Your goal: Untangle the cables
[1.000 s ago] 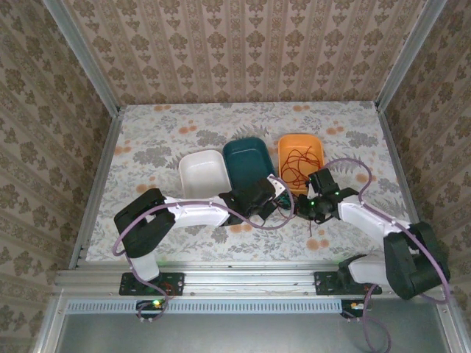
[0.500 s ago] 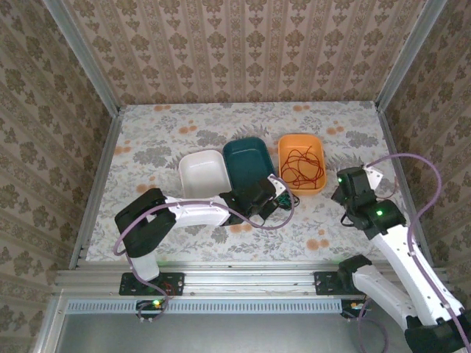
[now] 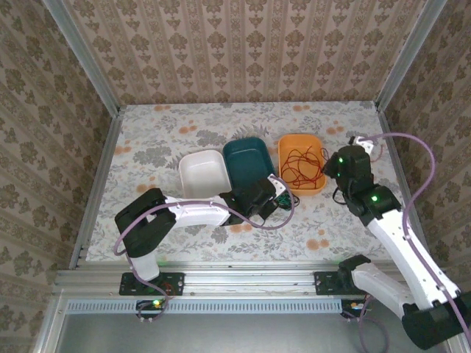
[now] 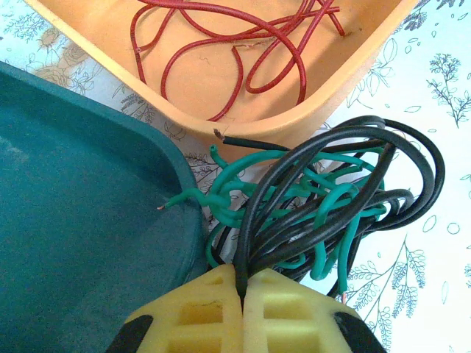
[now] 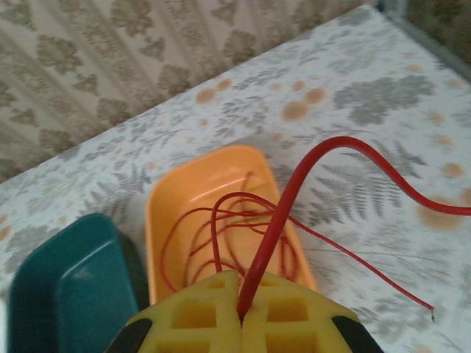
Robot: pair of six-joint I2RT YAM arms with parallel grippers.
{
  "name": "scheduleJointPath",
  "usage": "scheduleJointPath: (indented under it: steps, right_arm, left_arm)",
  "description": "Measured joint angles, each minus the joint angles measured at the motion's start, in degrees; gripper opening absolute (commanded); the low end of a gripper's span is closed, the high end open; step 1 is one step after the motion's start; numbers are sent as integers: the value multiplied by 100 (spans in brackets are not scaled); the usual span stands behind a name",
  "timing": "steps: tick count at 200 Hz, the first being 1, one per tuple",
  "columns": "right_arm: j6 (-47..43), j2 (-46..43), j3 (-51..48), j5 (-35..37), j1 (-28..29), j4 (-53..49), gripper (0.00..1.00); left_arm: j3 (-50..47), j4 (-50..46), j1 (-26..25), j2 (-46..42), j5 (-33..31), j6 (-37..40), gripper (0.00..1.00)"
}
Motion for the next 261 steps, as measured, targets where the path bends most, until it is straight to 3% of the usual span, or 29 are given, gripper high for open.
scheduleJointPath:
  steps: [59, 120, 170, 185, 227, 261]
  right_arm:
    - [-190, 1801, 264, -1342, -13, 815, 0]
    - [-345, 3987, 848, -2538, -31, 387, 0]
    - [-376, 4743, 1235, -3029, -262, 57, 0]
    - [-376, 4798, 1281, -3075, -323, 4, 4]
    - [-310, 4712, 1346, -3119, -363, -22, 36]
    - [-310, 3993, 1342, -2940, -363, -114, 43]
  left_arm:
    - [0, -7, 0, 0, -2, 0, 0]
    - [0, -9, 0, 0, -4, 0, 0]
    - [0, -13, 0, 0, -9, 0, 0]
    - [0, -13, 0, 0, -15, 0, 0]
    - [0, -28, 0, 0, -28, 0, 0]
    - [0, -28, 0, 0, -46, 0, 0]
